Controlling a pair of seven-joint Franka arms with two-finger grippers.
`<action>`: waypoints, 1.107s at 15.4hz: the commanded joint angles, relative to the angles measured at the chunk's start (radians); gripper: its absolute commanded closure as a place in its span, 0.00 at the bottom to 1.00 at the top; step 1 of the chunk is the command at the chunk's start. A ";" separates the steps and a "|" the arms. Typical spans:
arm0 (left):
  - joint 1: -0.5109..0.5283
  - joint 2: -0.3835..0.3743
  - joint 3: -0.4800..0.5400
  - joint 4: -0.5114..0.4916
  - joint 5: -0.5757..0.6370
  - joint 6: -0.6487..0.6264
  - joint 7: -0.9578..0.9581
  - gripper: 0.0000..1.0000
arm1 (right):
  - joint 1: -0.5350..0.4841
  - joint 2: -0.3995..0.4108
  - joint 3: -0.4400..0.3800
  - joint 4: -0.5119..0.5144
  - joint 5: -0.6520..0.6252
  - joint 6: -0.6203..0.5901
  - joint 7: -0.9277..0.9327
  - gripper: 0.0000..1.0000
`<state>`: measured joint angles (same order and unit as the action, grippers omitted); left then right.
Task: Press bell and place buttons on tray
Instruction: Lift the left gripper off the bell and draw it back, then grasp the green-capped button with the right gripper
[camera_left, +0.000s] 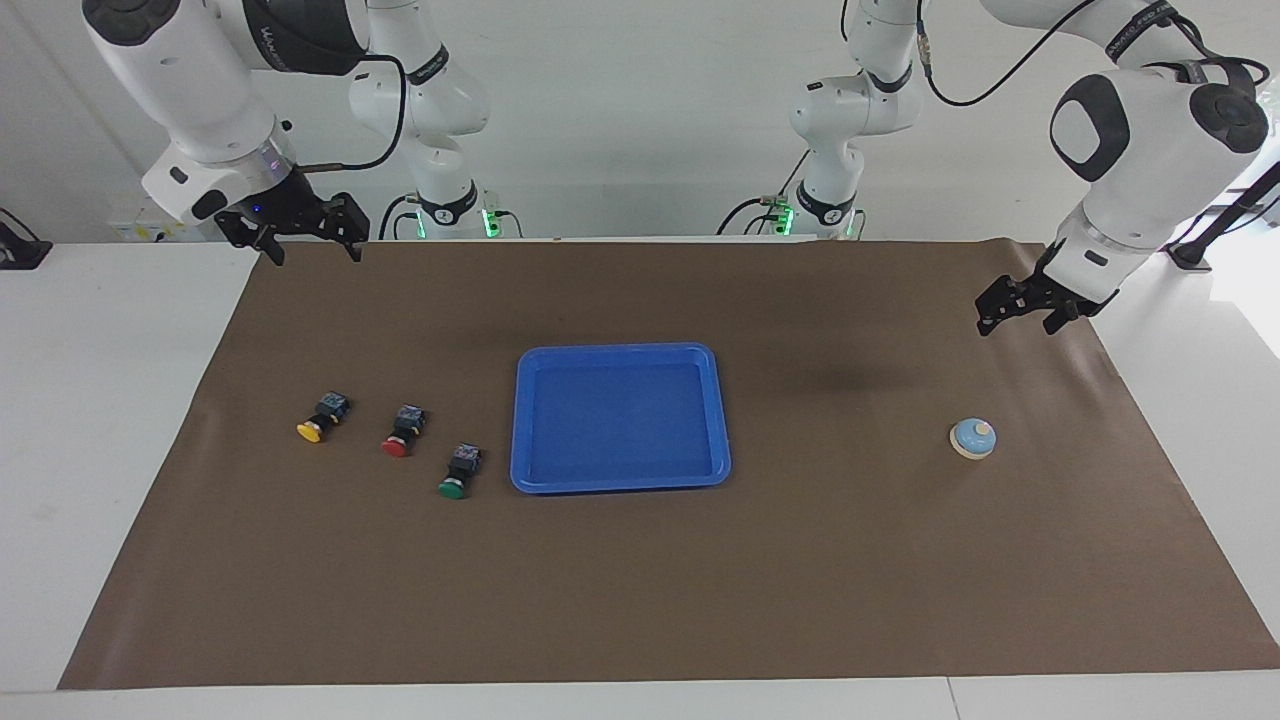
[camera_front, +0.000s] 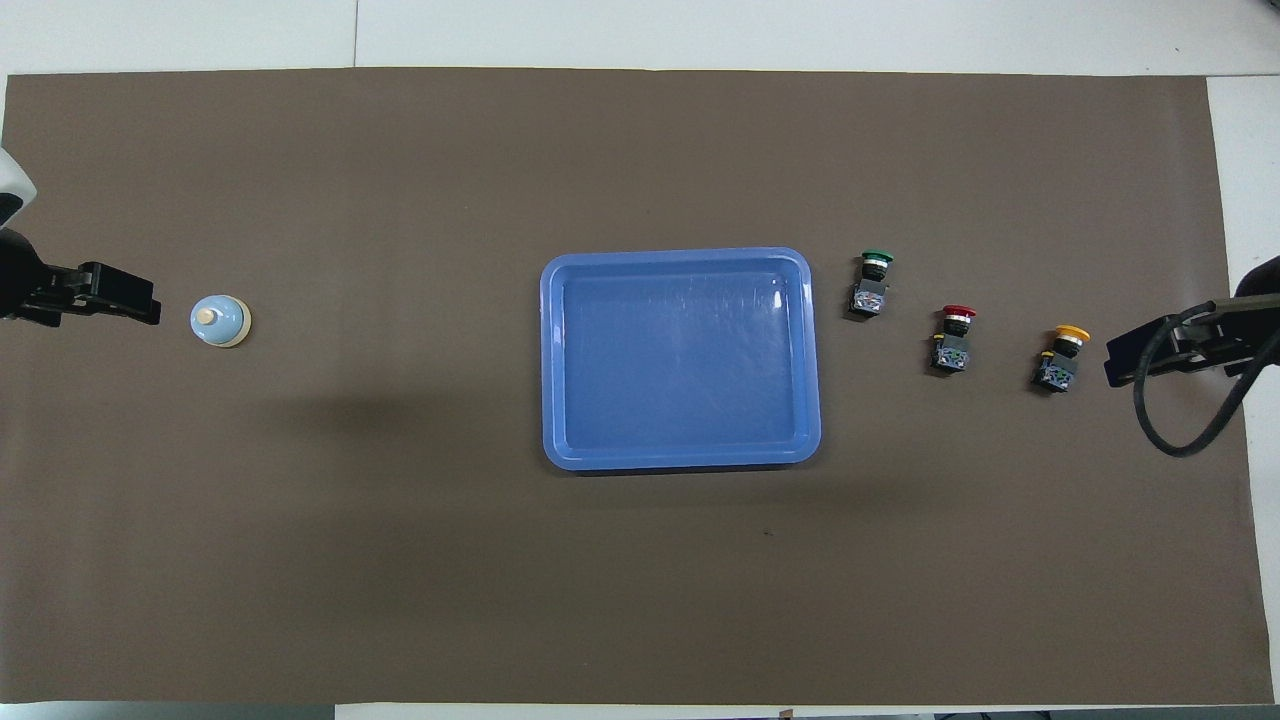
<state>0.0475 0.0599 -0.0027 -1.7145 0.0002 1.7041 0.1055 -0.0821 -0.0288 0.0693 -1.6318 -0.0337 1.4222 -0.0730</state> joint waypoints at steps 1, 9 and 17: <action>-0.005 -0.032 0.004 -0.014 -0.008 -0.040 0.002 0.00 | -0.016 -0.017 -0.005 -0.014 -0.003 -0.011 -0.027 0.00; -0.054 -0.066 0.012 -0.031 -0.008 -0.052 -0.039 0.00 | 0.008 -0.055 0.004 -0.132 0.005 0.214 -0.025 0.00; -0.055 -0.064 0.012 -0.027 -0.008 -0.060 -0.041 0.00 | 0.130 0.179 0.006 -0.269 0.002 0.669 0.197 0.00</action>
<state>0.0027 0.0105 -0.0011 -1.7345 -0.0003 1.6602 0.0743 0.0388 0.0818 0.0729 -1.8792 -0.0316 1.9818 0.0821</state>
